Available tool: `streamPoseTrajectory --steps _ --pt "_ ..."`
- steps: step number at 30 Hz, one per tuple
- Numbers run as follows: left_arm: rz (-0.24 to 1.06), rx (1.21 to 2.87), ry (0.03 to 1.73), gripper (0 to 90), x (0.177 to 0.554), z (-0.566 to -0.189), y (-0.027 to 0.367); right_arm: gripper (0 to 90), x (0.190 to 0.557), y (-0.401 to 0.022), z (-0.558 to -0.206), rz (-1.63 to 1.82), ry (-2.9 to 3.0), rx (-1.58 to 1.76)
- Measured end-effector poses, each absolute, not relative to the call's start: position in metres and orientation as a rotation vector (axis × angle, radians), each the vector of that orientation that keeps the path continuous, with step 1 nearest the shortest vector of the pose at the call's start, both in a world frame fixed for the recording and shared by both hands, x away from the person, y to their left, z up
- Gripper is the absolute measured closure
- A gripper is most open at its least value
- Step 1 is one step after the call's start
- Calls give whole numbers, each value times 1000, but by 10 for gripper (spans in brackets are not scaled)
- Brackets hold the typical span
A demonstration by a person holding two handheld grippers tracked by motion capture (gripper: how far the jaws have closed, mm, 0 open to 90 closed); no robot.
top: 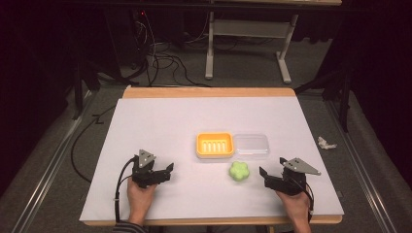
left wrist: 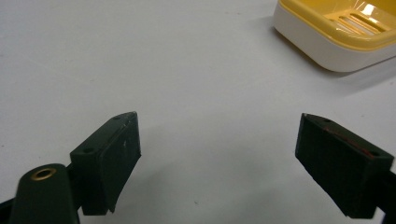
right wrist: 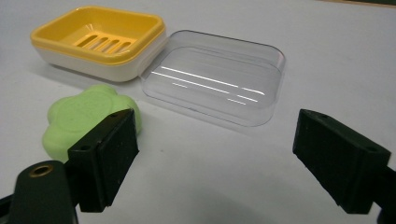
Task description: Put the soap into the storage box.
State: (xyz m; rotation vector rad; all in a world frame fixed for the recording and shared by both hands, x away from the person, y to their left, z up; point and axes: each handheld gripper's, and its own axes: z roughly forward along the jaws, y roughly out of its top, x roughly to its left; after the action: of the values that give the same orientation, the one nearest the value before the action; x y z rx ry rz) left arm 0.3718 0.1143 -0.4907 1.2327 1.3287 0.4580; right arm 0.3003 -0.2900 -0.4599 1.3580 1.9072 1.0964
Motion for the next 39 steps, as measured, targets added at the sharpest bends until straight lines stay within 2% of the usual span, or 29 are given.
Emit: streamPoseTrajectory --steps 39 --pt "449 1226 1330 146 372 -490 114 186 326 -215 -455 922 2307 1196"
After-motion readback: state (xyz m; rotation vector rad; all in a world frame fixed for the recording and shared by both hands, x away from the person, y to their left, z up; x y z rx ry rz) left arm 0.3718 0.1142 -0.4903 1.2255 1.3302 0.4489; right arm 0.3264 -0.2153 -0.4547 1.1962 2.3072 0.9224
